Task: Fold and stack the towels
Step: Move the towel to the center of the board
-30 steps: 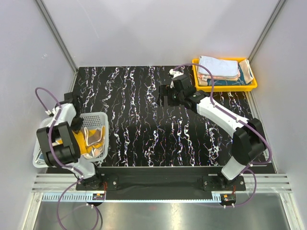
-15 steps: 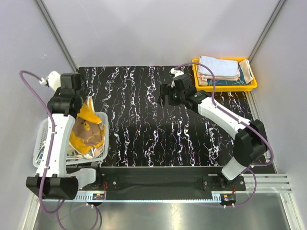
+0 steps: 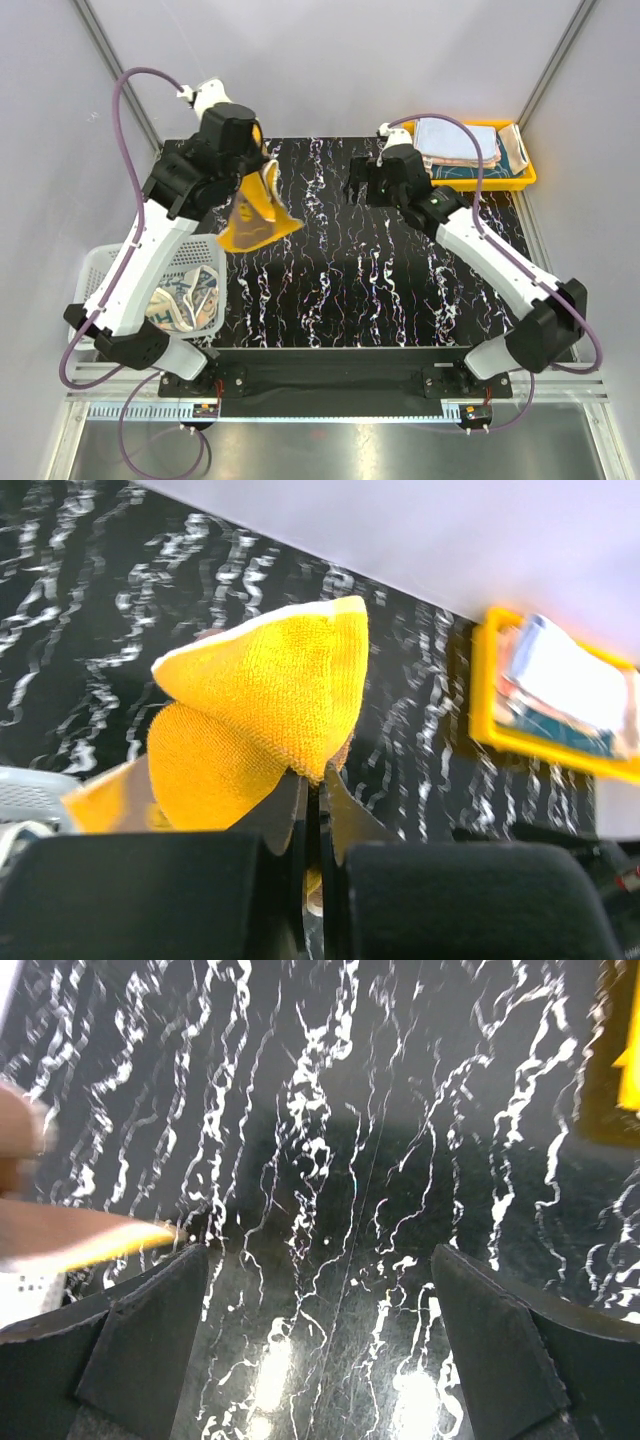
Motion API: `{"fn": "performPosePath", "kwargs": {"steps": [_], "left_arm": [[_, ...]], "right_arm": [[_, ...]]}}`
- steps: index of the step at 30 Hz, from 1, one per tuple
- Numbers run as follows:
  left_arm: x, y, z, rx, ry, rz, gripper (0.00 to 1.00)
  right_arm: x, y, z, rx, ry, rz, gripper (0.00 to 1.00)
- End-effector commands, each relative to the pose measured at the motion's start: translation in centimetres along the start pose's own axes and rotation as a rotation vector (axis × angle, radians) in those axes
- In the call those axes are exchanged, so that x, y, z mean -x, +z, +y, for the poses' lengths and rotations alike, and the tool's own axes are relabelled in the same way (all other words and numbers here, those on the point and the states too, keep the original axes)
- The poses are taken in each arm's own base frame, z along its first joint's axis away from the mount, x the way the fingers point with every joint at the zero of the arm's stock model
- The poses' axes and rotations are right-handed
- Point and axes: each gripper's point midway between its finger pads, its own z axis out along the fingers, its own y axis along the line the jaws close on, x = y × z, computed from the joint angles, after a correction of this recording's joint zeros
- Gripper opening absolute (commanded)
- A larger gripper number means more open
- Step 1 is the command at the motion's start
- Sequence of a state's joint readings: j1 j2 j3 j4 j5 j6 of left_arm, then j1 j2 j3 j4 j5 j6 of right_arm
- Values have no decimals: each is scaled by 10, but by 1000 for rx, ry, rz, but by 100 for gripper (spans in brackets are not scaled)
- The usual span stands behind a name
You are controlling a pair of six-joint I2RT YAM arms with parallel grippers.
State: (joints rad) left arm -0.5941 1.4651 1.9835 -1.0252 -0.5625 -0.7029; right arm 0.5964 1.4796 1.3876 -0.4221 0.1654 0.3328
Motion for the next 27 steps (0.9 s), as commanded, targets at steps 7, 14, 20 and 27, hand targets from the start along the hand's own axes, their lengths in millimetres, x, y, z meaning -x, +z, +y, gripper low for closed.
{"fn": "performPosePath", "kwargs": {"steps": [7, 14, 20, 27], "left_arm": [[-16, -20, -34, -99, 10, 1, 0], [-86, 92, -100, -153, 128, 227, 6], [-104, 160, -130, -243, 82, 313, 53], [-119, 153, -51, -112, 109, 261, 71]], "right_arm": [[45, -51, -2, -10, 31, -166, 100], [24, -35, -31, -150, 53, -136, 100], [-12, -15, -38, -149, 87, -26, 100], [-75, 16, -31, -94, 93, 121, 100]]}}
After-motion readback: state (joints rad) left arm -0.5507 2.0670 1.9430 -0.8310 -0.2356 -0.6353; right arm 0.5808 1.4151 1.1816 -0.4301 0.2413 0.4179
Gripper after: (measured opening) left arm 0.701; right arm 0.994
